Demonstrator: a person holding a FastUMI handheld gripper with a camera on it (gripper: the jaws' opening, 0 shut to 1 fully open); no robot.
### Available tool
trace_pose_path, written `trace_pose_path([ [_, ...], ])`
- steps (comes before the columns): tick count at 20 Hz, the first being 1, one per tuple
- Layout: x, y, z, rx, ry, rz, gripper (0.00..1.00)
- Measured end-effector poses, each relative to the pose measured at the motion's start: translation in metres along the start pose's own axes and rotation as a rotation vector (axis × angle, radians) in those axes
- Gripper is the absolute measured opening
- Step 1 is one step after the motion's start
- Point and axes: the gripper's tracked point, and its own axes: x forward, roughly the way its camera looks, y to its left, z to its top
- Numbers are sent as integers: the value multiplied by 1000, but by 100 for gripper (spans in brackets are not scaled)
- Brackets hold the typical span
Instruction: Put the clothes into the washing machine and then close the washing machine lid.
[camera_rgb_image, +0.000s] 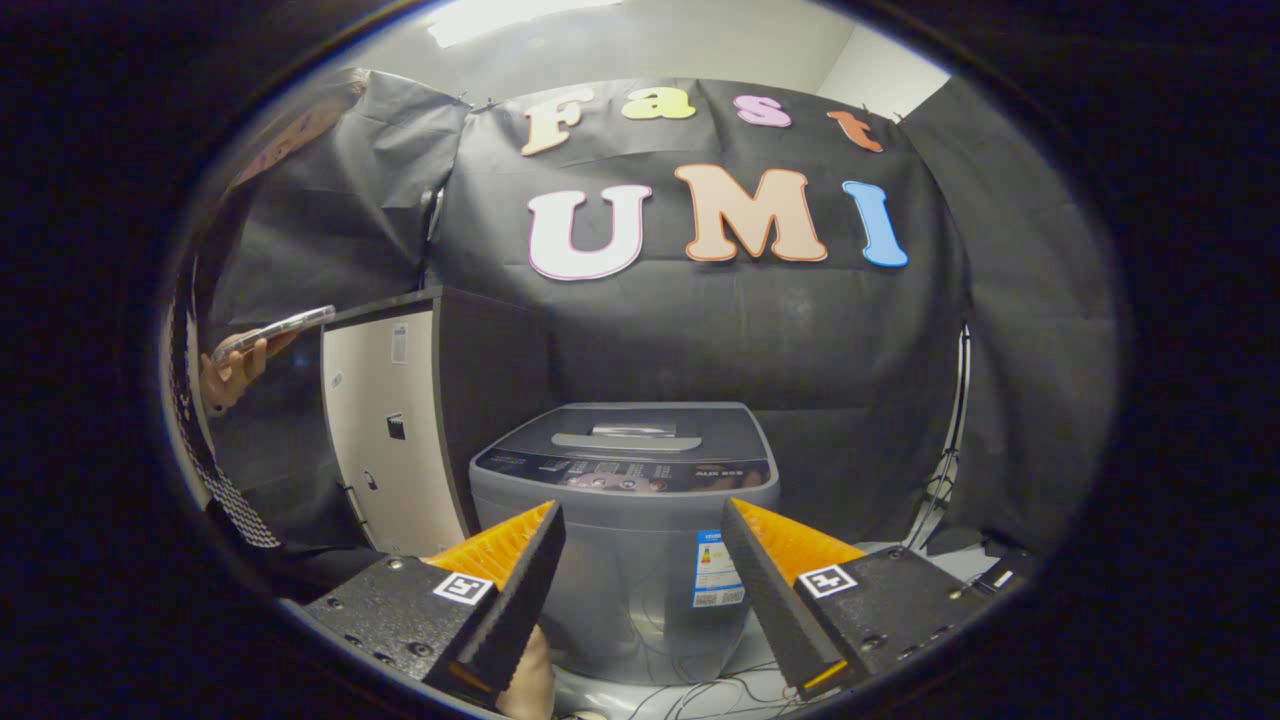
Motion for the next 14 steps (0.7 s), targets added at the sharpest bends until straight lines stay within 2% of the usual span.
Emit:
trace_pose_path([
  [14, -2, -1, -3, 2, 12, -1, 95],
])
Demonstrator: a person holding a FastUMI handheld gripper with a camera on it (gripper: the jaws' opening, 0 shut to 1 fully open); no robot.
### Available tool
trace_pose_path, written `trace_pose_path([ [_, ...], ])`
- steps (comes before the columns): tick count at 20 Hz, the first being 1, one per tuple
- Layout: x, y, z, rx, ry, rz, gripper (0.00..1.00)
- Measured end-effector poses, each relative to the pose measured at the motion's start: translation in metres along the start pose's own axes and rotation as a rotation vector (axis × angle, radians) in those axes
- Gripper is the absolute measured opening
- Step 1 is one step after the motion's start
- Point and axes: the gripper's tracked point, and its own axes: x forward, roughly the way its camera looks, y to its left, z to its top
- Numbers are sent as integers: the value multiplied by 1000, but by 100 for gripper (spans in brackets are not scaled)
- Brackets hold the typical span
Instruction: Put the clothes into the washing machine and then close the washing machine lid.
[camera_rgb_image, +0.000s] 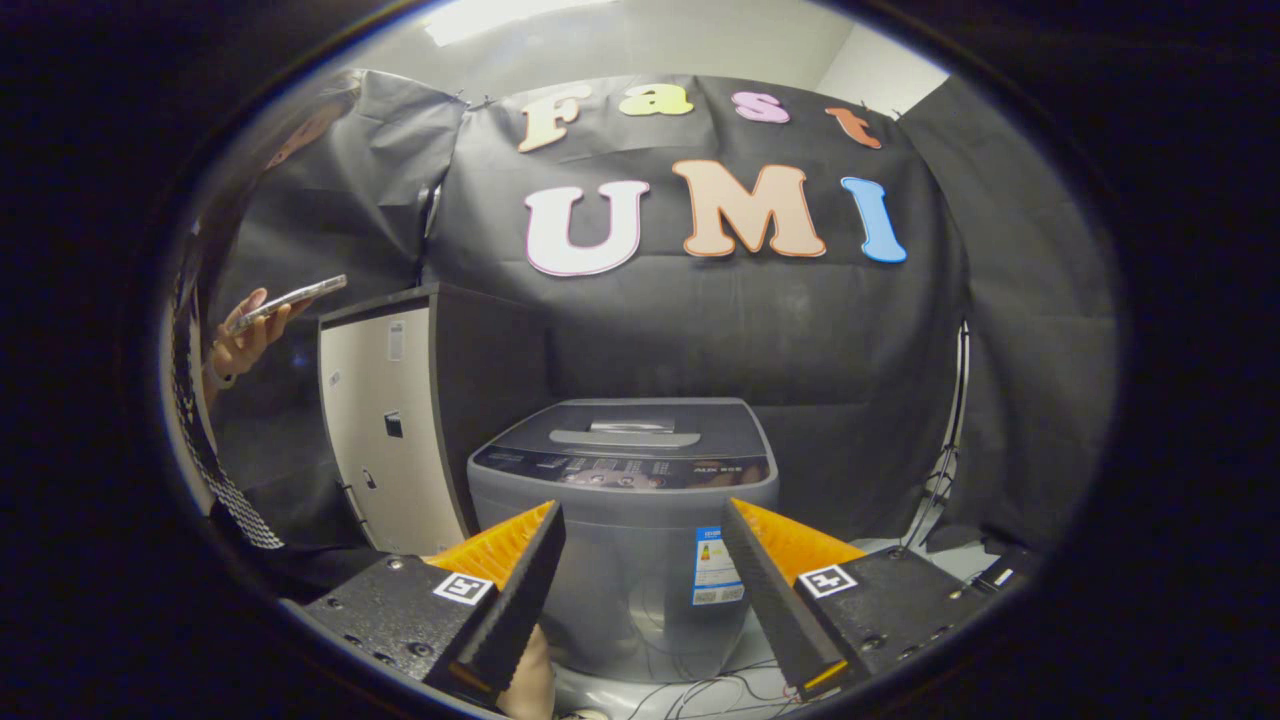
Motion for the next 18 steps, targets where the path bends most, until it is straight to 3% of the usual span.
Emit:
trace_pose_path([
  [18, -2, -1, 2, -1, -11, -7, 95],
])
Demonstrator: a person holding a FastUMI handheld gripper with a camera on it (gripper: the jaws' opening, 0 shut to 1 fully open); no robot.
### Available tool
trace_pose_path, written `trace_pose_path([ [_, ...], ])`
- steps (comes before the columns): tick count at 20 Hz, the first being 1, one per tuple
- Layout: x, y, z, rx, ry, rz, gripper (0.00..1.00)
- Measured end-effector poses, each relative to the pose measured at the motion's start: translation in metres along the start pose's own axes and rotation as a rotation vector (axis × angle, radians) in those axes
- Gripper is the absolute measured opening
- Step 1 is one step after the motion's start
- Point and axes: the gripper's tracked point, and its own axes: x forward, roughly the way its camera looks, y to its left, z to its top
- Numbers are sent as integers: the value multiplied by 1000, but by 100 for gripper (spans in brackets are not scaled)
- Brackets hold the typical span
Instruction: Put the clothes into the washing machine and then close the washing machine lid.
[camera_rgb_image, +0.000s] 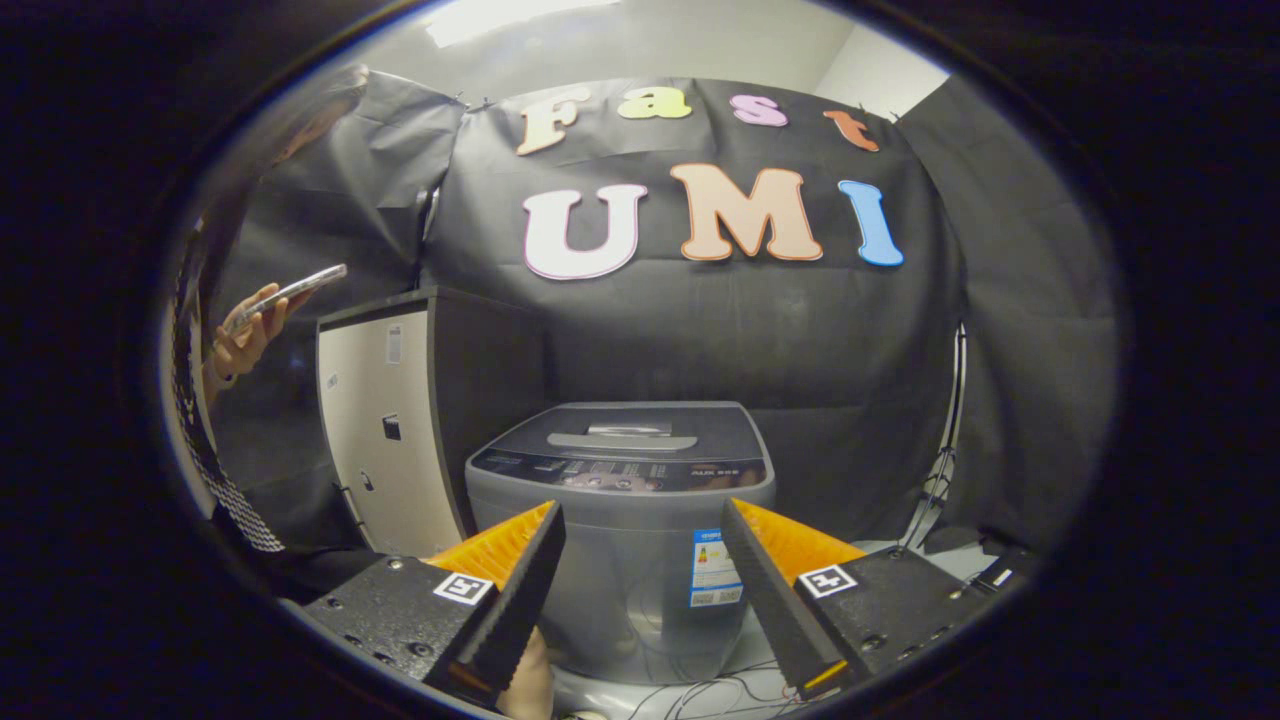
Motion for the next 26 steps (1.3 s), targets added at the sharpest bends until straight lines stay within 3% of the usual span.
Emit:
trace_pose_path([
  [26, -1, 0, 0, 0, -2, 0, 95],
])
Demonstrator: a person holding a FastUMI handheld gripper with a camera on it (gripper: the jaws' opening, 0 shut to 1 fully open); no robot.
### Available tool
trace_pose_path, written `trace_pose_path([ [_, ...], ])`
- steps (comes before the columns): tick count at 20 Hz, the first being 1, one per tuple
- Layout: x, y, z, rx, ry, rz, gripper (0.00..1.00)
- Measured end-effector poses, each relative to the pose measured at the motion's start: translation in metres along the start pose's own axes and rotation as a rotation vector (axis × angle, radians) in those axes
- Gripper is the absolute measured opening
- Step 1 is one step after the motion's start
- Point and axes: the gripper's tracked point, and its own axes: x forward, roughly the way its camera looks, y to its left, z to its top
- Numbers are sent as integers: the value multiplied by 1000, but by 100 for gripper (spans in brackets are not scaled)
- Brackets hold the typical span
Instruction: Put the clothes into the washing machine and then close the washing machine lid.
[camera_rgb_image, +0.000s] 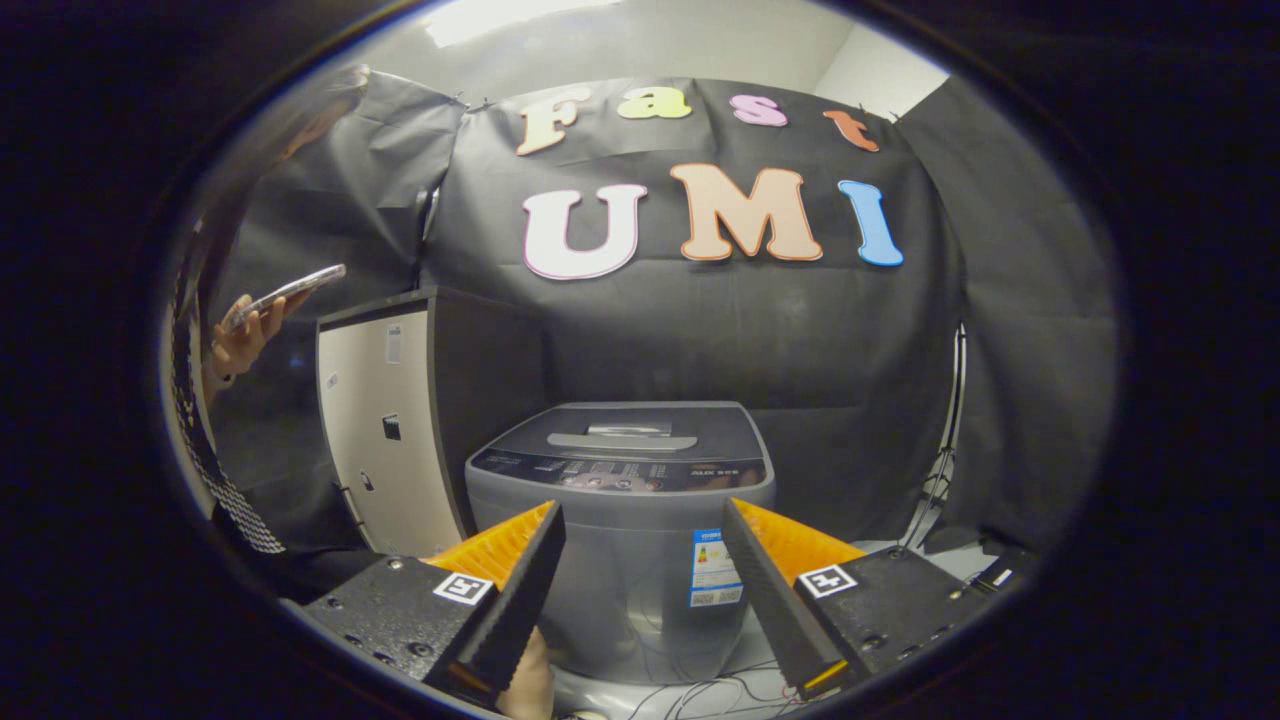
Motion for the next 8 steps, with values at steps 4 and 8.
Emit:
trace_pose_path([
  [4, -1, 0, 1, 0, -1, 0, 95],
  [8, 0, 0, 1, 0, 0, 0, 95],
])
